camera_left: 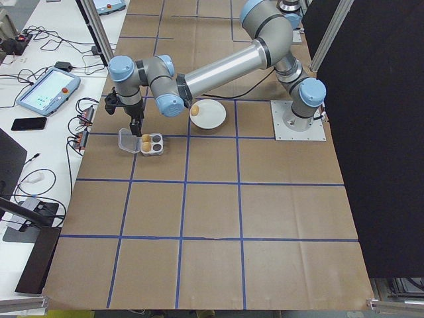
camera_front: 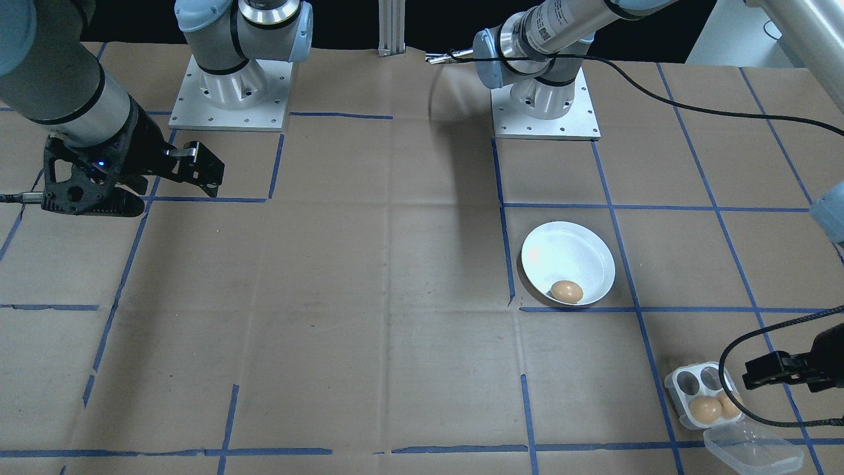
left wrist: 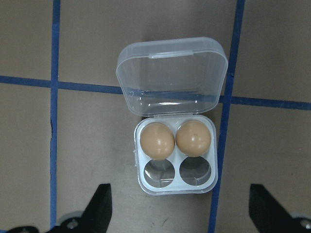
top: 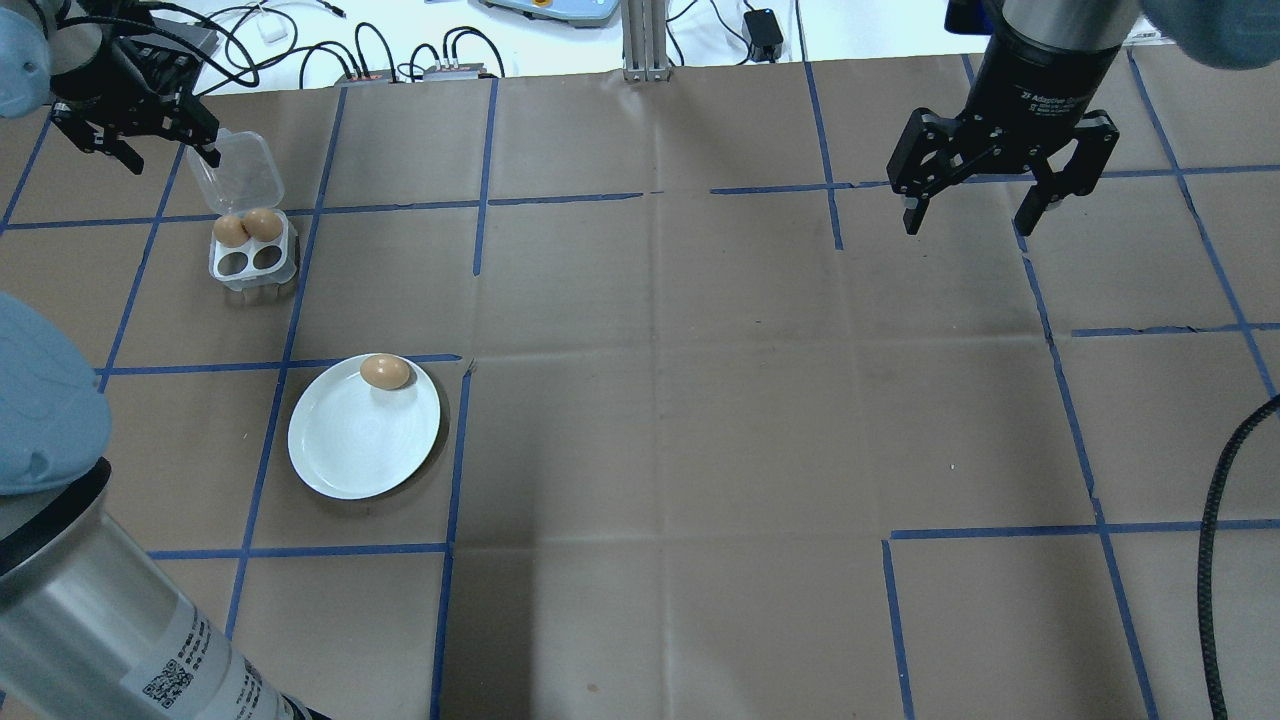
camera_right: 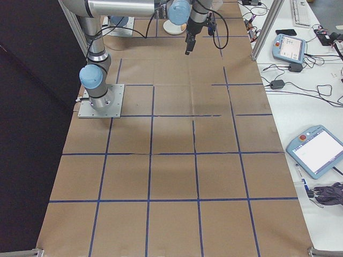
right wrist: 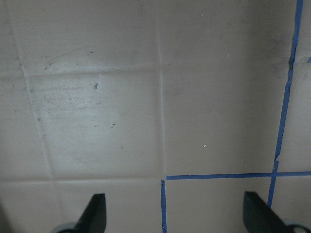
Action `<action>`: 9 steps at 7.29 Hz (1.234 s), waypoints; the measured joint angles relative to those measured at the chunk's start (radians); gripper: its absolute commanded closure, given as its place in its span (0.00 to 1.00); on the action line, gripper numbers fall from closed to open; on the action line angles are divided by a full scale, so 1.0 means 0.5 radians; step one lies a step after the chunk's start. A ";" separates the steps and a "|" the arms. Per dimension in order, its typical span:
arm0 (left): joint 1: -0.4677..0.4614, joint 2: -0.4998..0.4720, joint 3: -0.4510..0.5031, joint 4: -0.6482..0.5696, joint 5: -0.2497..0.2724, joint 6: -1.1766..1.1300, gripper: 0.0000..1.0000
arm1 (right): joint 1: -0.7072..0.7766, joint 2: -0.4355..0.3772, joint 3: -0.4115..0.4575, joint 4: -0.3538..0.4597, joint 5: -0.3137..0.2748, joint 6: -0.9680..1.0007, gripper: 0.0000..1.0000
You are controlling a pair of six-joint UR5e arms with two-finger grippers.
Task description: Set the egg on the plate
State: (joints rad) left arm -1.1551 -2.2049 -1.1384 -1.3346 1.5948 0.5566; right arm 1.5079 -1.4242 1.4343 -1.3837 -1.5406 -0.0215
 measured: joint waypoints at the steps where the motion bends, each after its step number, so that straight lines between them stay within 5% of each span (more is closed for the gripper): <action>1: 0.000 -0.020 0.008 -0.012 0.036 0.230 0.00 | 0.000 0.000 0.000 0.000 0.001 0.000 0.00; 5: -0.007 -0.063 0.002 -0.022 0.104 1.328 0.00 | 0.000 -0.001 0.000 0.000 0.000 0.000 0.00; 9: -0.015 -0.169 -0.008 0.022 0.019 2.017 0.01 | 0.000 -0.002 0.000 0.000 0.000 0.000 0.00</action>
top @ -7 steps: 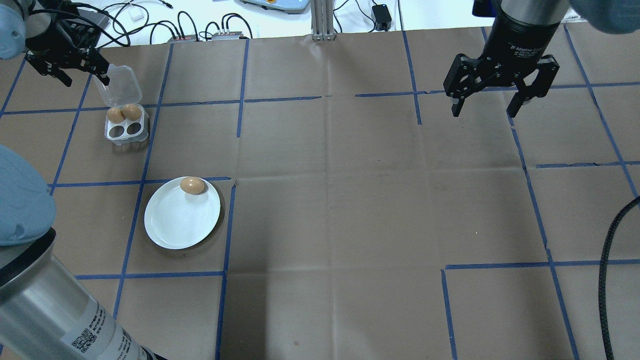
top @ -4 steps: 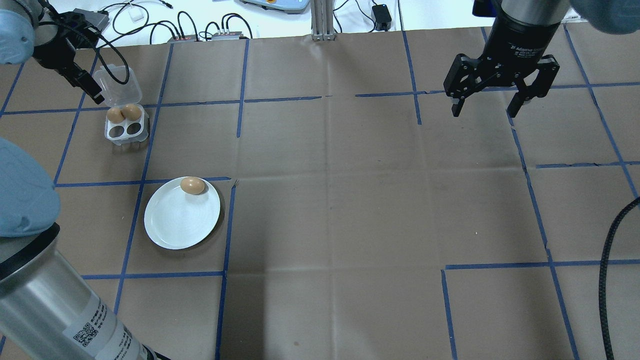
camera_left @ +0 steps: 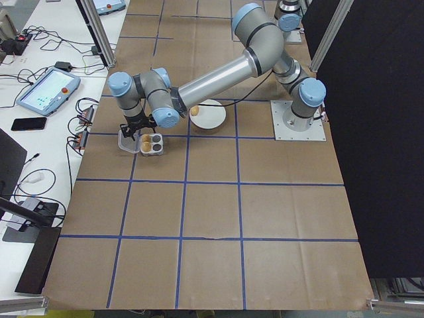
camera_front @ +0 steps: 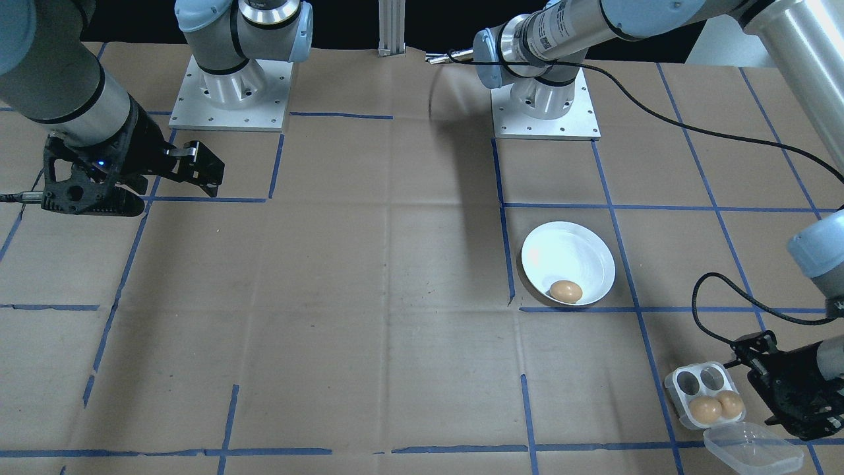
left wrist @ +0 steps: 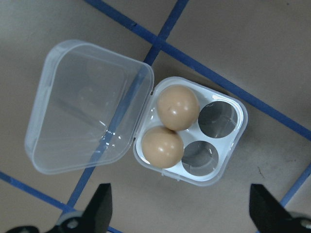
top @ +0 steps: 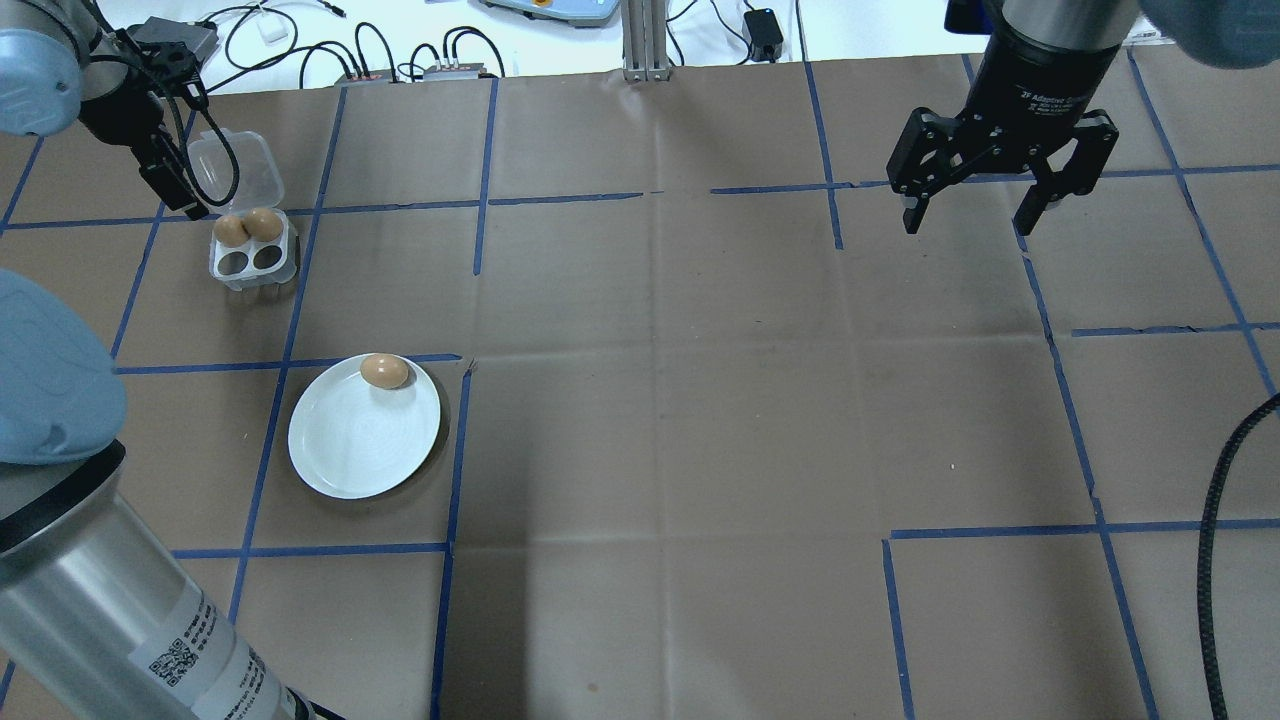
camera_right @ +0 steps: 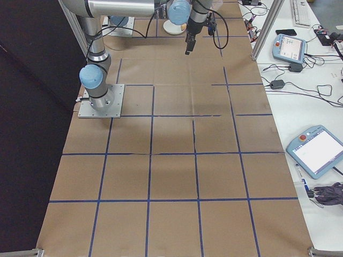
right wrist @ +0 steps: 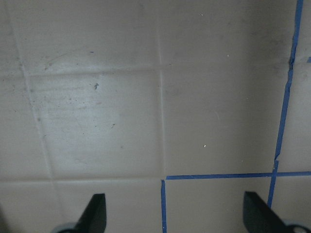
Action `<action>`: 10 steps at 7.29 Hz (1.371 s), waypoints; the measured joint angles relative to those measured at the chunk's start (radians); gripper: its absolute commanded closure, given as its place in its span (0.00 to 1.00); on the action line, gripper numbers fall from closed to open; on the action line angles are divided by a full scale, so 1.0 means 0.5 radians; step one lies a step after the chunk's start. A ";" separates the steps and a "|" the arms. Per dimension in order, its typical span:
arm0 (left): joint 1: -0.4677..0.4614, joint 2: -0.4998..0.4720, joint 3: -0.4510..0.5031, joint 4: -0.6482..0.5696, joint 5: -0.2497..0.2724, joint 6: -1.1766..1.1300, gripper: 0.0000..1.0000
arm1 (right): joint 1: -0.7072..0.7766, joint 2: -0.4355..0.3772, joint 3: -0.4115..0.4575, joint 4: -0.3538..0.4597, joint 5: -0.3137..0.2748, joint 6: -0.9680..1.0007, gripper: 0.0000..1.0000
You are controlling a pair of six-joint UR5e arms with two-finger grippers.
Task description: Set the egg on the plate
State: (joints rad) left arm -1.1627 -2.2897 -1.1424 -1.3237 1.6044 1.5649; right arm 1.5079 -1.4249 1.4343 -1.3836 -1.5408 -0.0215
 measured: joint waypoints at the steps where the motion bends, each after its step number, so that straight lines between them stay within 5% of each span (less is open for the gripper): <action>1: -0.002 -0.027 -0.006 0.025 -0.001 0.035 0.01 | 0.000 0.000 0.000 0.000 0.000 0.000 0.00; 8: 0.010 -0.053 -0.246 0.405 0.027 0.061 0.06 | 0.000 0.001 0.000 0.000 0.000 0.000 0.00; 10: 0.017 -0.058 -0.251 0.416 0.054 0.058 0.19 | 0.000 0.000 0.000 0.000 0.000 0.000 0.00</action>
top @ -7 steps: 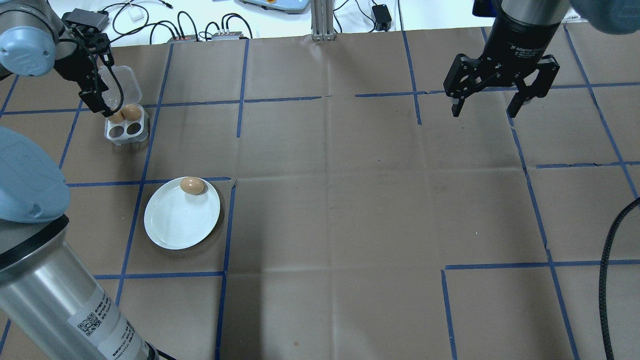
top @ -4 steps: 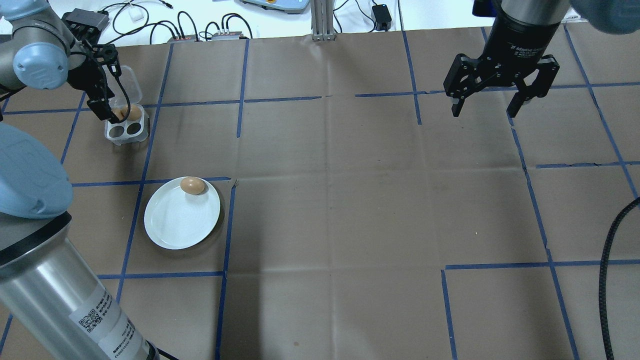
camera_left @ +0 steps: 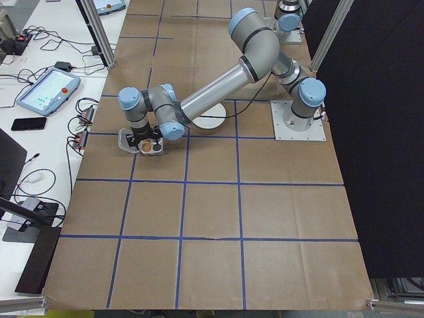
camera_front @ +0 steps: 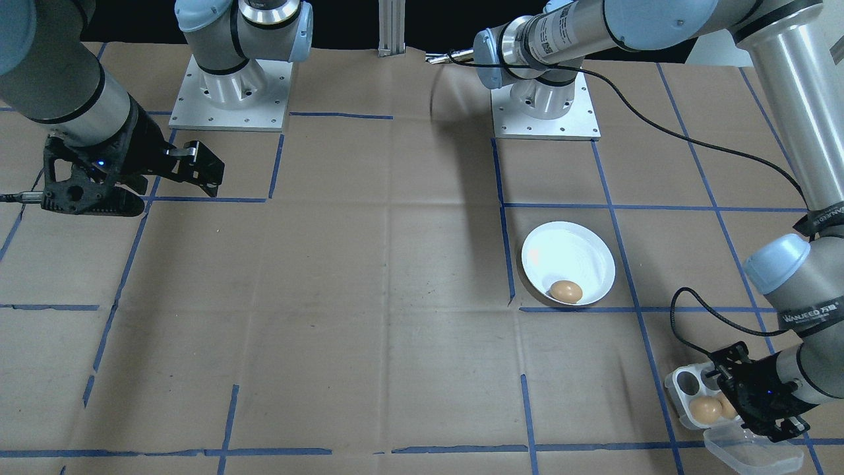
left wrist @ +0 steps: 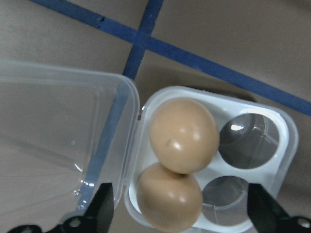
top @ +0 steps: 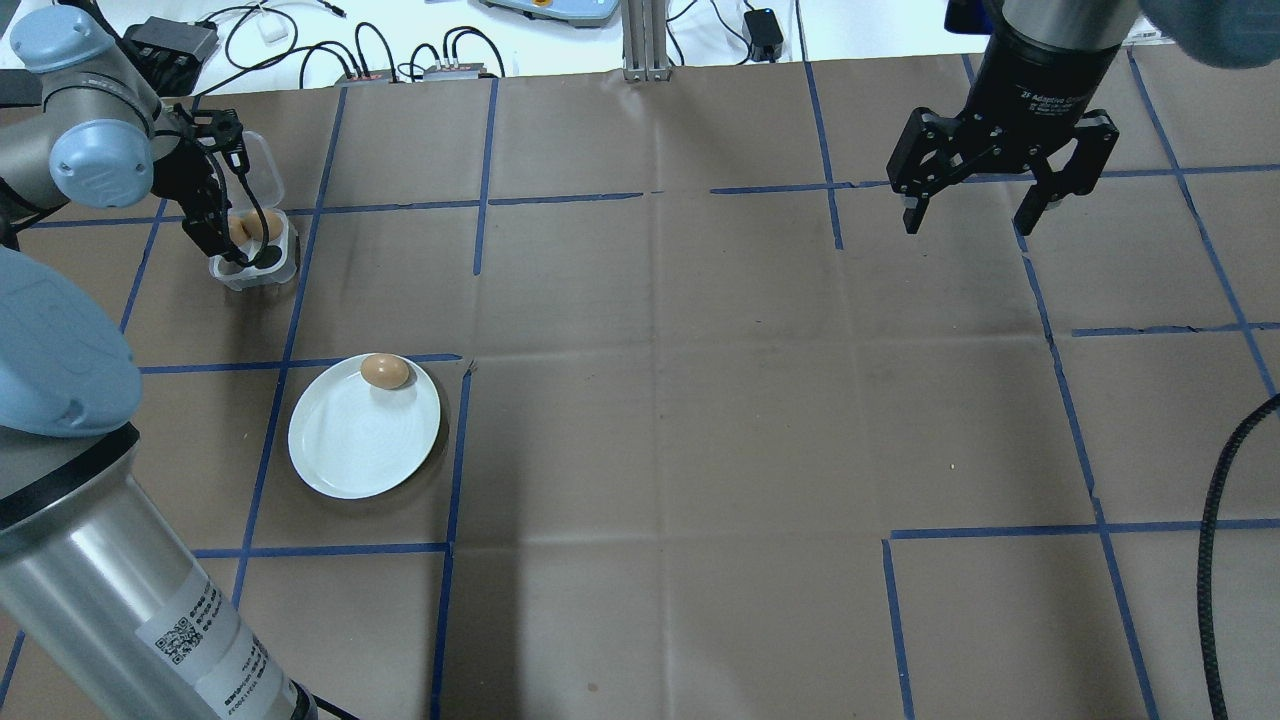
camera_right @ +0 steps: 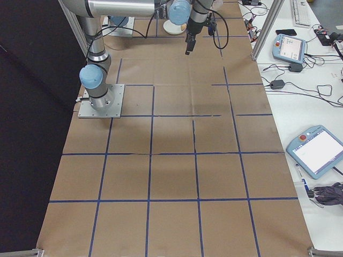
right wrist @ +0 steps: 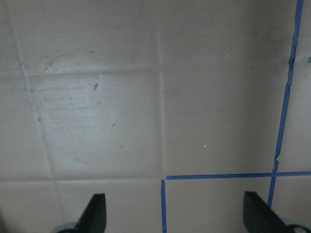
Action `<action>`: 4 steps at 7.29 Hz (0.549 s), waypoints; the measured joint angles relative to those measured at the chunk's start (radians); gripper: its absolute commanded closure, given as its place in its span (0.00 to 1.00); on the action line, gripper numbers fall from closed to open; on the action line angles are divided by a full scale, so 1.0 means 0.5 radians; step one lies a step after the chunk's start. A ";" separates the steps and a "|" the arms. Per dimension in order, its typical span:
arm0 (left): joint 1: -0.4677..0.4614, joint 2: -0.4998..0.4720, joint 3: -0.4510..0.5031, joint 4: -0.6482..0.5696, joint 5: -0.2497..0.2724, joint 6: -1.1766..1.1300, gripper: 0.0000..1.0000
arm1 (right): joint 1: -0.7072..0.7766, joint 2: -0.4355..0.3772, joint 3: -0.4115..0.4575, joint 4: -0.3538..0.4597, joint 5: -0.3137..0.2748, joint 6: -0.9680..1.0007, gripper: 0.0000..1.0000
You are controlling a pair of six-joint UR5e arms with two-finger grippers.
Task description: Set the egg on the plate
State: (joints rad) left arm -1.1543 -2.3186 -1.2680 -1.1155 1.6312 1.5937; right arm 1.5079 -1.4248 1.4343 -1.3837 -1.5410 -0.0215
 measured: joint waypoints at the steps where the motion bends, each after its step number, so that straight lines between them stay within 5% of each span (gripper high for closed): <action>1: 0.001 -0.001 -0.001 0.007 0.002 -0.006 0.24 | 0.000 0.000 0.000 0.000 0.001 0.000 0.00; 4: -0.002 -0.003 -0.004 0.061 -0.005 -0.033 0.44 | 0.000 0.001 0.000 0.000 0.001 0.000 0.00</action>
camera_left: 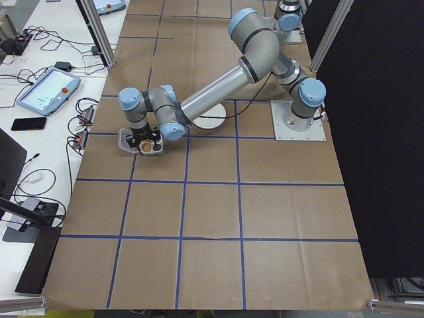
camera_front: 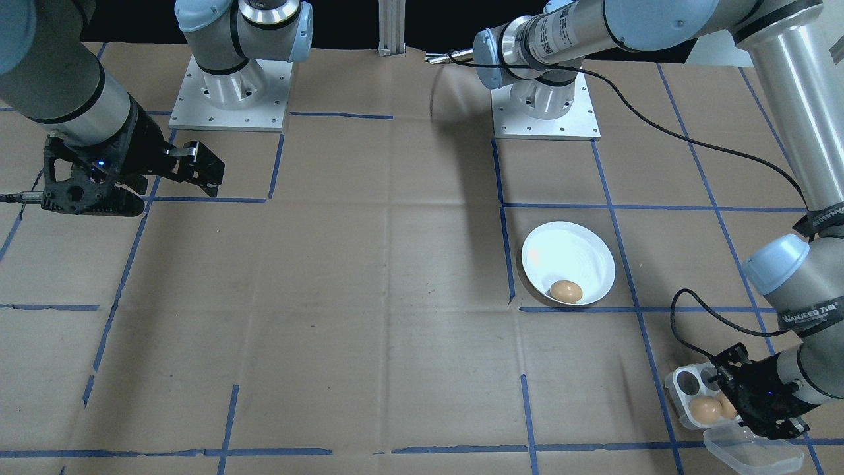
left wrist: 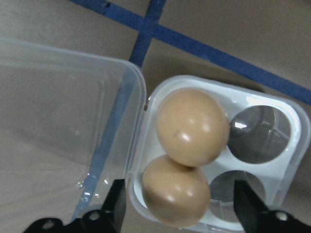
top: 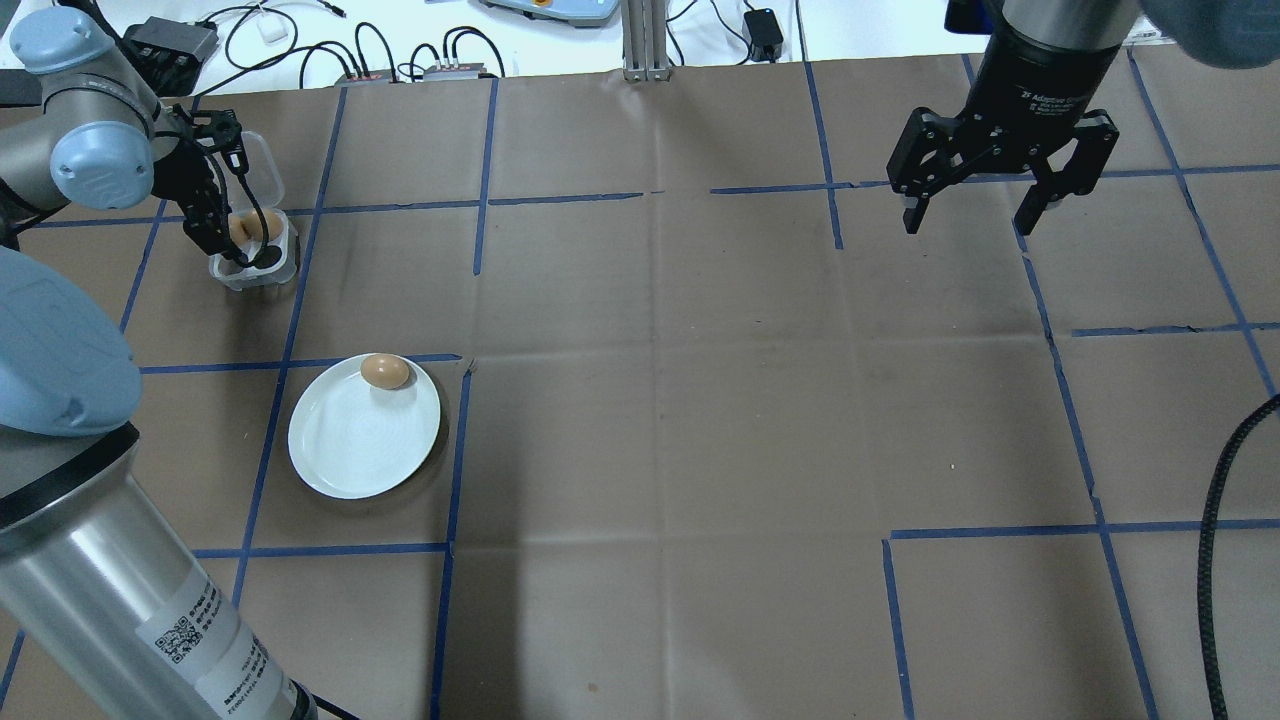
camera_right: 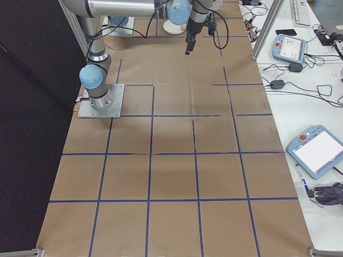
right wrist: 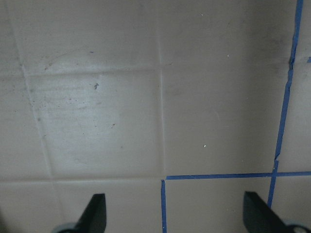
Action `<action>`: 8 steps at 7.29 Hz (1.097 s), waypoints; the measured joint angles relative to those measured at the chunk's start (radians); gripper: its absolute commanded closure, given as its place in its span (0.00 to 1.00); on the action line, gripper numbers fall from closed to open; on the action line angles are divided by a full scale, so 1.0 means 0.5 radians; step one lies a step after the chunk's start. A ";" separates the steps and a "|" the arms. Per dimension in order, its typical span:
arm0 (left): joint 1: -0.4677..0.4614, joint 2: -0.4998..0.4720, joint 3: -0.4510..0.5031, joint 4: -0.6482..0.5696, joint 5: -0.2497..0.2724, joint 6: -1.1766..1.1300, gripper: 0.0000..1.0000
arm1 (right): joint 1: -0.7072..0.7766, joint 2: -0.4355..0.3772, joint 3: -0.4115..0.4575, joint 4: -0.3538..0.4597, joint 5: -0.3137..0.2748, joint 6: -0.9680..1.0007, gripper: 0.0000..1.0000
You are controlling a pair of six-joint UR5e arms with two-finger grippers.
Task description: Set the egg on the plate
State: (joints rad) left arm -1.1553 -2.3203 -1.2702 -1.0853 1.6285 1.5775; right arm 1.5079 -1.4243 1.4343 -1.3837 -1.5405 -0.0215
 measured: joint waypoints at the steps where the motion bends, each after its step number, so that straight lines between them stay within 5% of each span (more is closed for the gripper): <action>1: -0.001 0.002 0.000 0.005 -0.001 -0.006 0.51 | 0.000 0.000 0.000 0.000 0.001 0.000 0.00; 4: -0.005 0.023 -0.003 0.007 0.007 -0.017 0.63 | 0.000 -0.001 0.000 0.000 -0.001 0.000 0.00; 8: -0.010 0.051 -0.009 0.007 0.010 -0.024 0.68 | 0.000 -0.002 0.000 0.000 0.000 0.000 0.00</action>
State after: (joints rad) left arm -1.1602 -2.2950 -1.2746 -1.0820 1.6337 1.5654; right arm 1.5079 -1.4251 1.4343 -1.3837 -1.5405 -0.0215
